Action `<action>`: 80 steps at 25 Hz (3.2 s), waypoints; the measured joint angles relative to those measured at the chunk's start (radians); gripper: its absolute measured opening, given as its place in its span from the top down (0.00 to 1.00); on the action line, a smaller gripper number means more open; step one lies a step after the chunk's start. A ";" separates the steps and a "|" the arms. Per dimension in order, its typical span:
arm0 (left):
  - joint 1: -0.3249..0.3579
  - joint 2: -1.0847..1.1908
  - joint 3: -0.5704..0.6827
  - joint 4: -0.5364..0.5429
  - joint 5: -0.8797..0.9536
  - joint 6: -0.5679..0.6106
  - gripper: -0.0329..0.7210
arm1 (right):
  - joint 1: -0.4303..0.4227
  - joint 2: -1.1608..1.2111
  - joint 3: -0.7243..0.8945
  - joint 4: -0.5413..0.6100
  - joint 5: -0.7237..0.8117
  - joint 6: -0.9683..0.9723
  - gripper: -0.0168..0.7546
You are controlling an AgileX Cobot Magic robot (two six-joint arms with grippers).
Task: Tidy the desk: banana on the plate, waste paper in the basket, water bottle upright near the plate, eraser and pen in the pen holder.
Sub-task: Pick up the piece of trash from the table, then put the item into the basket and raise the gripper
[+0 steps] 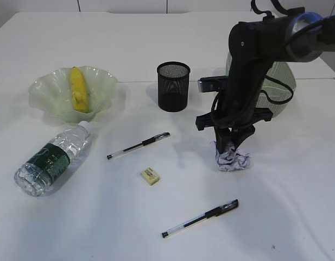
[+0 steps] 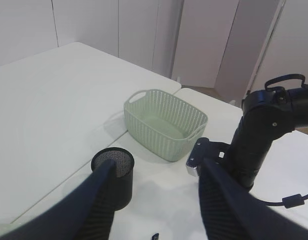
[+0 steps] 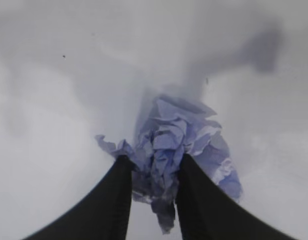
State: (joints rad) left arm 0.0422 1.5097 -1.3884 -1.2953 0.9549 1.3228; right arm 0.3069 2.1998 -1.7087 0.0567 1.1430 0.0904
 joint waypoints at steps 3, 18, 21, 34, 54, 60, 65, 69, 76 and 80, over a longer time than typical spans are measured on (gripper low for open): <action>0.000 0.000 0.000 0.000 0.000 0.000 0.45 | 0.000 0.000 0.000 -0.019 0.007 0.000 0.78; 0.000 0.000 0.000 -0.007 0.000 0.000 0.46 | 0.000 0.000 -0.004 -0.063 0.053 0.000 0.96; 0.000 0.000 0.000 -0.007 0.000 0.000 0.46 | 0.000 0.000 -0.040 -0.063 0.068 0.000 0.96; 0.000 0.000 0.000 -0.007 0.000 0.000 0.46 | 0.000 0.000 -0.282 -0.017 0.078 0.000 0.96; 0.000 0.000 0.000 -0.007 0.009 -0.004 0.46 | -0.031 0.002 -0.611 -0.200 0.022 0.066 0.97; 0.000 0.000 0.000 -0.007 0.023 -0.004 0.46 | -0.112 0.002 -0.611 -0.251 -0.069 0.093 0.97; 0.000 0.000 0.000 -0.007 0.025 -0.004 0.46 | -0.170 0.002 -0.611 -0.256 -0.111 0.097 0.97; 0.000 0.000 0.000 -0.007 0.025 -0.004 0.46 | -0.191 0.004 -0.611 -0.258 -0.158 0.097 0.96; 0.000 0.000 0.000 -0.007 0.037 -0.012 0.46 | -0.190 0.058 -0.611 -0.256 -0.212 0.101 0.86; 0.000 -0.002 0.000 -0.007 0.047 -0.015 0.46 | -0.190 0.097 -0.611 -0.255 -0.214 0.113 0.75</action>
State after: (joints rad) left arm 0.0422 1.5074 -1.3884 -1.3026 1.0016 1.3080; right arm 0.1165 2.2971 -2.3195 -0.1983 0.9287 0.2036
